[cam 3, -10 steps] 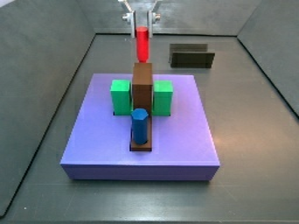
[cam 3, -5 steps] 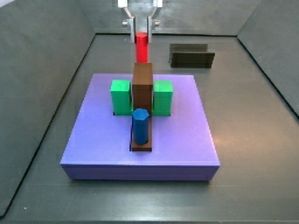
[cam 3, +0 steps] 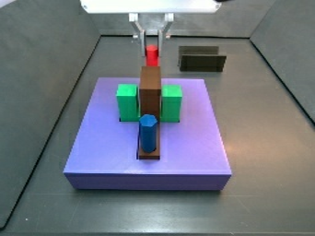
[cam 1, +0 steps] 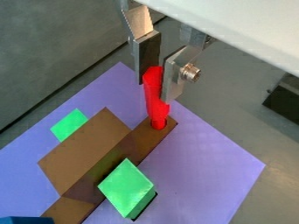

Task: Pick up the red object. Move up. Place the red object on the fixture. Regrasp the red object. Move to above the board. Insert the red object.
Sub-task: Insert the red object.

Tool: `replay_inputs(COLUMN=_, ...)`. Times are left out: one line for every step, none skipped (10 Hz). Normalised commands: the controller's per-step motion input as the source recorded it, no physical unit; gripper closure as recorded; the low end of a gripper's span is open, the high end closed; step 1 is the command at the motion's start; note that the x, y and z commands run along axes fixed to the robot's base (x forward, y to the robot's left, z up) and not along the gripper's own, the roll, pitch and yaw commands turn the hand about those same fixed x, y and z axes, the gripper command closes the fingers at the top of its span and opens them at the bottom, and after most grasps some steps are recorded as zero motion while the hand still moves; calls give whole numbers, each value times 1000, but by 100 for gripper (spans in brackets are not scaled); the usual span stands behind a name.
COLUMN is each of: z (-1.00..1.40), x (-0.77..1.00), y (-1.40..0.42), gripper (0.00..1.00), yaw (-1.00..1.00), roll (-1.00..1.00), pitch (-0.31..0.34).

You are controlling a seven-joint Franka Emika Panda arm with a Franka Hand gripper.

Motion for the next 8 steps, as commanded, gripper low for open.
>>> replay_inputs(z=-351, x=40, y=-57, gripper=100, yaw=0, roll=143, pitch=0)
replay_inputs(z=-360, x=66, y=-71, gripper=100, yaw=0, roll=116, pitch=0)
replay_inputs(z=-446, x=220, y=-71, gripper=100, yaw=0, roll=134, pitch=0)
replay_inputs(z=-457, x=303, y=0, gripper=100, yaw=49, roll=224, pitch=0)
replay_inputs(z=-309, x=220, y=0, gripper=100, yaw=14, roll=316, pitch=1)
replay_inputs(z=-166, x=0, y=0, gripper=100, yaw=11, roll=219, pitch=0)
replay_inputs(z=-223, x=0, y=0, gripper=100, yaw=49, roll=37, pitch=0)
replay_inputs(z=-166, x=-77, y=0, gripper=100, yaw=20, roll=0, pitch=0)
